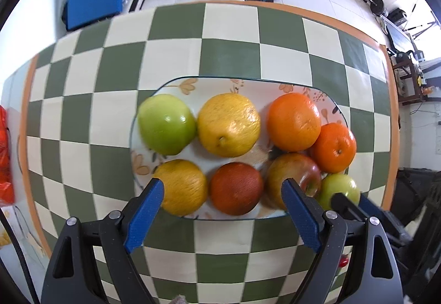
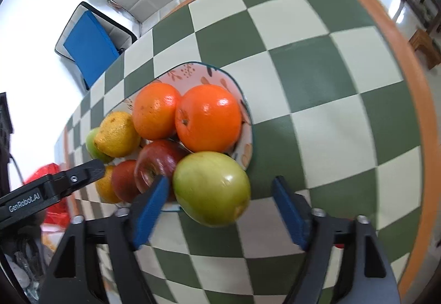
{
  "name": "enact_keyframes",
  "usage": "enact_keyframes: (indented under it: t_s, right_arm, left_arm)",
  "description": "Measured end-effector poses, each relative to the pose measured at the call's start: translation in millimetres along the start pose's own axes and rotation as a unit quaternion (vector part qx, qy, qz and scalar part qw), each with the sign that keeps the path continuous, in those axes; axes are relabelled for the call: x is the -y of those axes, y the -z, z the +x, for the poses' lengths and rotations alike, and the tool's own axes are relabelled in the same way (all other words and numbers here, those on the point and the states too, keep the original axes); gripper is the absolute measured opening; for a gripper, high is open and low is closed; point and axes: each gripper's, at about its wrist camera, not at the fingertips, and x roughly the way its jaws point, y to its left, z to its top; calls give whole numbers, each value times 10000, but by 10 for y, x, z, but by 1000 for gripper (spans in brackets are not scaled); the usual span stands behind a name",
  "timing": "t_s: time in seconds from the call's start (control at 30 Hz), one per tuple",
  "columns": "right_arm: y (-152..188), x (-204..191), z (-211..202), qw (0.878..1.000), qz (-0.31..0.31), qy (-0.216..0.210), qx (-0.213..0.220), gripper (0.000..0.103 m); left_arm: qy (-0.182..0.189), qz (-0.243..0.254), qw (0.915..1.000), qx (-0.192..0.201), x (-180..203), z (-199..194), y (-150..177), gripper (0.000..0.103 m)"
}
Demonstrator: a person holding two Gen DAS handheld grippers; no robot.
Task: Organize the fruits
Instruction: 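Open both tools and lift them away from the plate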
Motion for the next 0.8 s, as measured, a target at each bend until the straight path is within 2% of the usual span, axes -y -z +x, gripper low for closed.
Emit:
enact_keyframes:
  t_s: [0.03, 0.1, 0.17, 0.27, 0.43, 0.6, 0.8]
  right_arm:
    - [34, -28, -53, 9998, -107, 170, 80, 91]
    - [98, -102, -151, 9981, -352, 458, 194, 91]
    - [183, -208, -275, 9942, -649, 796, 327, 97]
    - [299, -331, -458, 9889, -941, 1017, 537, 98]
    - [515, -512, -807, 9819, -1224, 1132, 895, 98]
    - [770, -610, -1125, 9798, -1286, 1073, 1092, 98]
    - [1086, -751, -1531, 9740, -1435, 1063, 1395, 98]
  left_arm:
    - [-85, 47, 9999, 52, -5, -28, 49, 88]
    - [-241, 124, 9994, 198, -15, -87, 144, 98]
    - [-323, 169, 9987, 357, -38, -156, 256, 98]
    - [-306, 114, 9983, 483, -102, -245, 404, 98]
    - [-297, -35, 9964, 788, -227, -487, 693, 98]
    - [-309, -99, 9929, 1146, -315, -809, 1011, 98]
    - [-402, -42, 9862, 1605, -348, -1208, 1354, 98]
